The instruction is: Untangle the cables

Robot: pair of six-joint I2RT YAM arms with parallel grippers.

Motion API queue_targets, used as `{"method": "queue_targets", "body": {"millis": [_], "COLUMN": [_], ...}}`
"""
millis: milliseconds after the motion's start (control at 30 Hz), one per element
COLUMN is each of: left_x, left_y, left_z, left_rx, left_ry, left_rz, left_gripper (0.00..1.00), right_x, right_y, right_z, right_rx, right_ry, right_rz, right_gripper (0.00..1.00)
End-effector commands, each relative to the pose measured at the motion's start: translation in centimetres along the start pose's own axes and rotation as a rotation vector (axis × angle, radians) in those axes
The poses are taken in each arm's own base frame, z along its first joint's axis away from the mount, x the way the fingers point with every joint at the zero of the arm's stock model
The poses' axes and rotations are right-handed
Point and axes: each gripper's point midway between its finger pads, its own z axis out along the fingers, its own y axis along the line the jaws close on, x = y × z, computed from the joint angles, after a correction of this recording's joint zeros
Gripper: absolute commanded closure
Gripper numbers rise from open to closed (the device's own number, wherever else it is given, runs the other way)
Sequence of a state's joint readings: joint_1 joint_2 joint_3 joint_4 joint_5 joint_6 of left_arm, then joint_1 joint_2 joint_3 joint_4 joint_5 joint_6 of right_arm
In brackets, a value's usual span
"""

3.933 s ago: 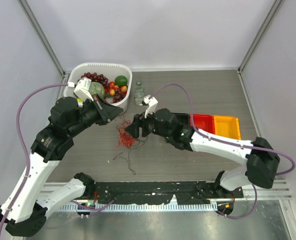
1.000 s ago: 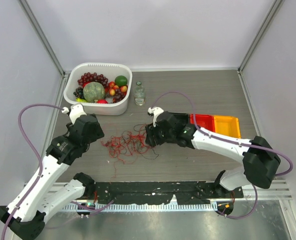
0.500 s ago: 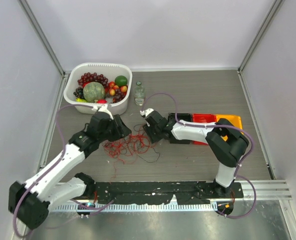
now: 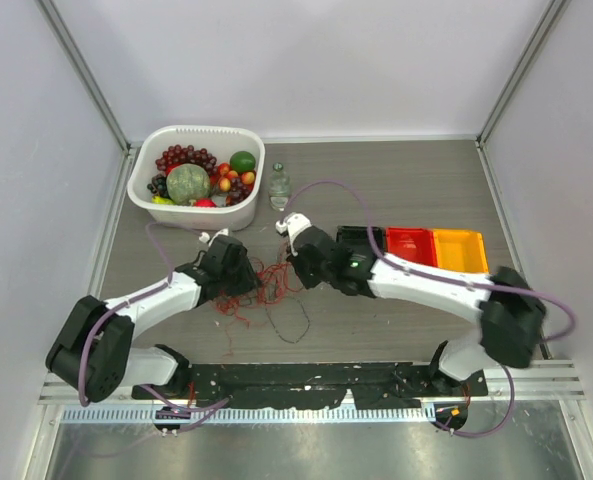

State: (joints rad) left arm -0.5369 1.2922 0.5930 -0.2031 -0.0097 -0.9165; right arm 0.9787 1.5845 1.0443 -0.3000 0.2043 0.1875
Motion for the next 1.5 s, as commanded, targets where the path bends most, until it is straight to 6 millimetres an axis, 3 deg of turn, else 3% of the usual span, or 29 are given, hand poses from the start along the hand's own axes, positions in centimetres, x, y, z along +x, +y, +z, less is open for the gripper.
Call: {"method": "queue_targets", "body": {"millis": [0,33,133,167,233,433,500,567,767,1033,1167,1267,1367,1467], "left_x": [-1.0,-0.8,-0.3,-0.3,-0.3,-2.1,-2.5,-2.8,-3.3,-2.9,-2.9,-3.1,-3.4,-3.7], "left_y": [4.5,5.5,7.9,8.5,8.5,9.5,10.0,10.5,10.4,10.9,10.8,10.7,9.4,7.0], "left_z": [1.2,1.5,1.9,1.9,1.6,-0.2,-0.8,-1.2,-1.9,-1.9,-2.1,-2.4,-2.9,-3.8], "left_rx": [-0.118,-0.123,-0.152,-0.165,-0.144,-0.191,-0.209,-0.221,-0.214,-0.224,-0.216,-0.212,-0.154,-0.037], "left_ry": [-0.074,-0.056,-0.022,-0.023,-0.016,-0.116,-0.141,-0.155,-0.174,-0.172,-0.168,-0.176,-0.177,-0.165], "left_rz": [-0.108,-0.143,-0.207,-0.221,-0.237,-0.235,-0.232,-0.230,-0.231,-0.224,-0.214,-0.207,-0.193,-0.166], "left_gripper": [0.61,0.61,0.63,0.64,0.65,0.64,0.63,0.62,0.62,0.60,0.60,0.60,0.52,0.40], "right_x": [-10.6,-11.2,-15.1,-15.6,-17.0,-19.9,-20.7,-22.4,-25.1,-26.4,-26.0,-25.8,-26.4,-27.0], "right_y": [0.0,-0.1,-1.5,-2.1,-3.3,-6.7,-7.4,-7.7,-10.1,-12.4,-14.0,-15.2,-15.5,-16.1], "right_z": [-12.1,-13.5,-21.9,-23.3,-28.1,-37.6,-39.7,-43.3,-50.0,-59.2,-62.4,-62.5,-60.5,-56.6], "right_rx": [-0.074,-0.084,-0.115,-0.107,-0.122,-0.084,-0.072,-0.093,-0.011,0.024,0.099,0.196,0.260,0.412], "right_ry": [-0.385,-0.419,-0.631,-0.671,-0.800,-1.059,-1.111,-1.193,-1.321,-1.513,-1.578,-1.574,-1.522,-1.409], "right_rz": [0.109,0.126,0.213,0.230,0.285,0.380,0.397,0.394,0.412,0.408,0.393,0.394,0.391,0.363], "right_gripper": [0.99,0.99,0.99,0.99,0.99,0.99,0.99,0.99,0.99,0.99,0.99,0.99,0.99,0.99]}}
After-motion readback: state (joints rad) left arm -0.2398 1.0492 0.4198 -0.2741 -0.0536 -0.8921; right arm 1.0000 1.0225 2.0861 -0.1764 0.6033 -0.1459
